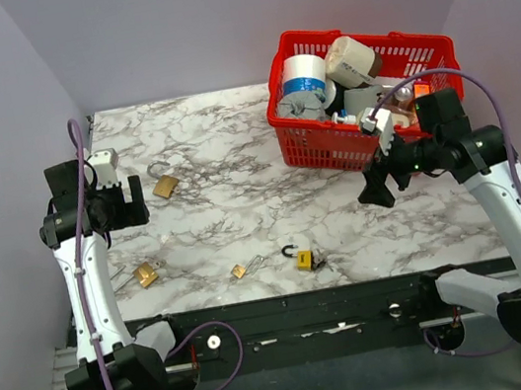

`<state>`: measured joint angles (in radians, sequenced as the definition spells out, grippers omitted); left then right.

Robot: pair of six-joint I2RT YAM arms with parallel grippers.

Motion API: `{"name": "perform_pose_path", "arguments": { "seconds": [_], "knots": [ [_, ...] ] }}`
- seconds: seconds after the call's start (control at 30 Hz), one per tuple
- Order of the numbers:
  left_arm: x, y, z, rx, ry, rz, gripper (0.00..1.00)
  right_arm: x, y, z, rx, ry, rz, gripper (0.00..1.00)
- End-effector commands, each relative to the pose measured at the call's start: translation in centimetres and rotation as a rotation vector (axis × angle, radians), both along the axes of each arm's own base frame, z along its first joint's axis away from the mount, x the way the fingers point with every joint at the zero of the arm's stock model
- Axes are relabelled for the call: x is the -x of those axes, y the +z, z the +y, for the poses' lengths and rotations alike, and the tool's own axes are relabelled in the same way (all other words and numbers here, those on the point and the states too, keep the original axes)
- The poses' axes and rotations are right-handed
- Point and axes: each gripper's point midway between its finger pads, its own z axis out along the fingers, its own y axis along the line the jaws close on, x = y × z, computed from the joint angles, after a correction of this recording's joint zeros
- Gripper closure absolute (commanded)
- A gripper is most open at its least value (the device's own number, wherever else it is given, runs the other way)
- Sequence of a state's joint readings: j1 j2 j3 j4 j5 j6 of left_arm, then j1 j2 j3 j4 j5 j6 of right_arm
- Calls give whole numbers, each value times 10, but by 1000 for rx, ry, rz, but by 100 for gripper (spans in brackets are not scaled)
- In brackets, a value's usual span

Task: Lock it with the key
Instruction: Pick up the lock from the center of the board.

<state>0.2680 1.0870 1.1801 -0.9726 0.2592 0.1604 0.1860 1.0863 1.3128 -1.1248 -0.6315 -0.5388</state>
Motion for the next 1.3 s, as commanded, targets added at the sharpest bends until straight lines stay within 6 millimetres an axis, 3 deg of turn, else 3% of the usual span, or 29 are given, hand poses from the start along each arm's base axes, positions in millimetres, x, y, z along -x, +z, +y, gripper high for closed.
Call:
{"name": "perform_pose_path", "arguments": {
  "seconds": [0.0, 0.13, 0.3, 0.57, 0.7, 0.77, 1.0, 1.27],
  "knots": [
    [-5, 10, 5, -6, 78, -72, 1, 9, -15, 7, 40, 62, 38, 0],
    [-14, 27, 8, -5, 123, -170, 1, 10, -20, 19, 80, 123, 36, 0],
    [-17, 42, 25, -54, 213, -233, 1, 19, -37, 49, 116, 239, 72, 0],
    [-11, 37, 18, -1, 234, -199, 1, 34, -88, 101, 254, 394, 104, 0],
    [-8, 40, 17, 16, 267, -233, 1, 54, -120, 127, 325, 477, 123, 0],
    [-10, 43, 18, 28, 293, -257, 1, 50, -136, 135, 354, 473, 132, 0],
    [-13, 51, 7, 111, 295, -308, 1, 45, -176, 148, 402, 484, 198, 0],
    [-16, 52, 10, 115, 320, -310, 1, 60, -208, 152, 447, 508, 257, 4]
  ]
}}
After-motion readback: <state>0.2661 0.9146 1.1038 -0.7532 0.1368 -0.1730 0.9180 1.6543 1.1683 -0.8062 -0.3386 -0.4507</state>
